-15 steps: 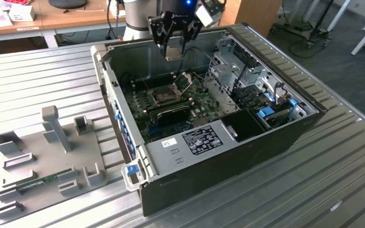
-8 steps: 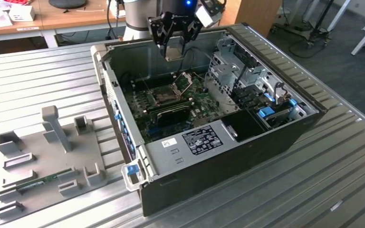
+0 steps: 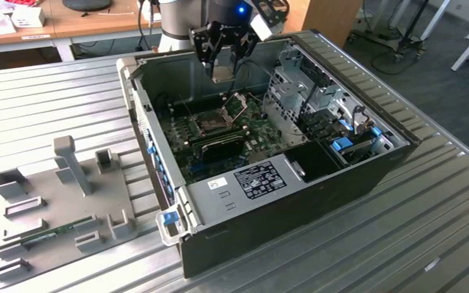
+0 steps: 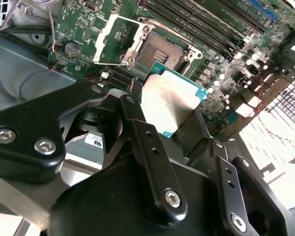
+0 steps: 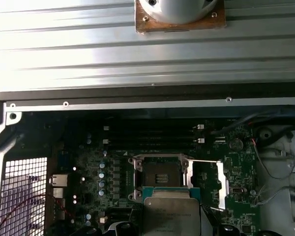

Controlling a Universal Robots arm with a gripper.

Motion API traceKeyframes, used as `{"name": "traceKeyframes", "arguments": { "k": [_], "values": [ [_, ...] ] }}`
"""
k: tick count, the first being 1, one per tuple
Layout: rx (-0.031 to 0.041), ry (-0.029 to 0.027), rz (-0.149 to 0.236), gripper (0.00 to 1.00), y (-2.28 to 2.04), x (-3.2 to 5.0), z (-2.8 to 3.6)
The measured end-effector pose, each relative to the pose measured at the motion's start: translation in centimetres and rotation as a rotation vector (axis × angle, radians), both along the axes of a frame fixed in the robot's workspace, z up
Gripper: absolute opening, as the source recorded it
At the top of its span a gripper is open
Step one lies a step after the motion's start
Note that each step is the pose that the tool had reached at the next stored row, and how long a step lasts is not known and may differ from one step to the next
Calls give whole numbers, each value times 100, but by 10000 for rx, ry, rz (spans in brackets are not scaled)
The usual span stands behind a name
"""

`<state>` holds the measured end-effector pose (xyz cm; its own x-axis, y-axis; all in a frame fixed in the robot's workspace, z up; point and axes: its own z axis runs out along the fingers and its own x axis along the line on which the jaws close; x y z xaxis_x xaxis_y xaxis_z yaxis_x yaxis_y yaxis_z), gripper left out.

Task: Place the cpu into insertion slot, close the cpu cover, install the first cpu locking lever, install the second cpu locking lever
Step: 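Place the cpu into insertion slot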

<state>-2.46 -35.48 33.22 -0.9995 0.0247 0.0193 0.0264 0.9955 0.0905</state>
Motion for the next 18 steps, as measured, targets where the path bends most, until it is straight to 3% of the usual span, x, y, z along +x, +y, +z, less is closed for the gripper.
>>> {"name": "traceKeyframes", "arguments": {
  "k": [7,18],
  "values": [
    [-1,0,0,54,0,-3,-100],
    [12,-10,3,54,1,-38,-162]
  ]
}}
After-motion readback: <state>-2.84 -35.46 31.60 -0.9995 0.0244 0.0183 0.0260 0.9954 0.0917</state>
